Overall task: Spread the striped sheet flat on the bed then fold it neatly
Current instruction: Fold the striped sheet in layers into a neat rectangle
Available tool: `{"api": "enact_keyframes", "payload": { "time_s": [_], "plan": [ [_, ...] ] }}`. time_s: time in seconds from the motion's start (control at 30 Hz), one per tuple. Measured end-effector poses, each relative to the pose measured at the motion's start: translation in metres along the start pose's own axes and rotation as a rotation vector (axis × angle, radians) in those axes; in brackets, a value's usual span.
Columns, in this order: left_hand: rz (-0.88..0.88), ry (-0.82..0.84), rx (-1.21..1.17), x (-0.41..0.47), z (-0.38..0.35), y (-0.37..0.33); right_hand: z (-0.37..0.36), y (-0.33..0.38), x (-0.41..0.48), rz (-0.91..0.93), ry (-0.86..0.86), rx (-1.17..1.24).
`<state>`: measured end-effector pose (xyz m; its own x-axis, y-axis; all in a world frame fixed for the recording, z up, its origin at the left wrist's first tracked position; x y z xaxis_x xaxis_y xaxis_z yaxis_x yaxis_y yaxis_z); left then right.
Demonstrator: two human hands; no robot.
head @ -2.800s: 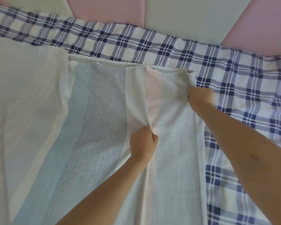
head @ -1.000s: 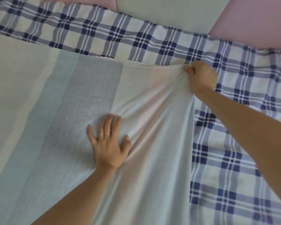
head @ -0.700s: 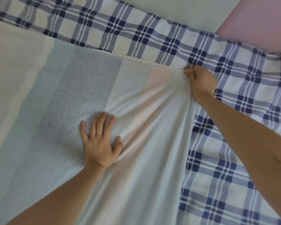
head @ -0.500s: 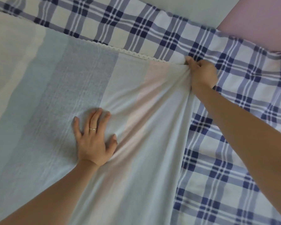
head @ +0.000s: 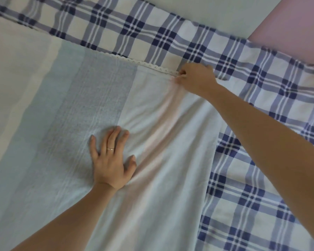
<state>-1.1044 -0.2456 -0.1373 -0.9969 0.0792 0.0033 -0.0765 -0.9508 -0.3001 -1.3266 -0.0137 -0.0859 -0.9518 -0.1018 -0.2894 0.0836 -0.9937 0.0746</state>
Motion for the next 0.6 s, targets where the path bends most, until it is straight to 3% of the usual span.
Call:
{"api": "enact_keyframes", "payload": {
  "time_s": [0.1, 0.23, 0.3, 0.37, 0.43, 0.47, 0.5, 0.6],
  "plan": [
    [-0.009, -0.001, -0.009, 0.000, -0.001, 0.000, -0.009, -0.007, -0.004, -0.079, -0.168, 0.095],
    [-0.015, 0.015, 0.005, 0.001, -0.001, 0.001, -0.015, 0.002, -0.012, -0.156, -0.229, 0.007],
    [-0.023, 0.031, 0.000, -0.002, -0.001, 0.002, -0.013, 0.010, -0.035, -0.148, -0.396, -0.084],
    [-0.018, 0.038, 0.008, -0.002, -0.002, 0.003, -0.025, 0.033, -0.081, 0.113, -0.536, -0.102],
    [-0.015, 0.047, 0.005, -0.002, 0.000, 0.002, -0.060, 0.056, -0.147, 0.535, -0.418, -0.194],
    [-0.017, 0.036, -0.003, 0.000, 0.000, 0.002, -0.079, 0.050, -0.173, 0.582, -0.324, -0.244],
    [-0.025, 0.024, -0.009, 0.000, 0.000, 0.003, -0.094, 0.035, -0.192, 0.500, -0.222, -0.277],
    [-0.041, 0.005, -0.015, -0.003, -0.001, 0.005, -0.114, -0.025, -0.220, -0.119, -0.124, -0.128]
  ]
}}
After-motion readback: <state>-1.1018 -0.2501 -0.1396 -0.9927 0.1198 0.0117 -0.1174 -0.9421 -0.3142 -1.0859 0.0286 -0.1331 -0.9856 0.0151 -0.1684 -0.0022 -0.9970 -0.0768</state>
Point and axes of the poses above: each hand's wrist, its own x-axis towards the middle knuckle, its own z-axis out of the back of the hand, y = z × x, the point moved 3 cm from there along x, towards the middle knuckle, and after that the axes turned 10 degrees about -x, right-handed, at the moved point
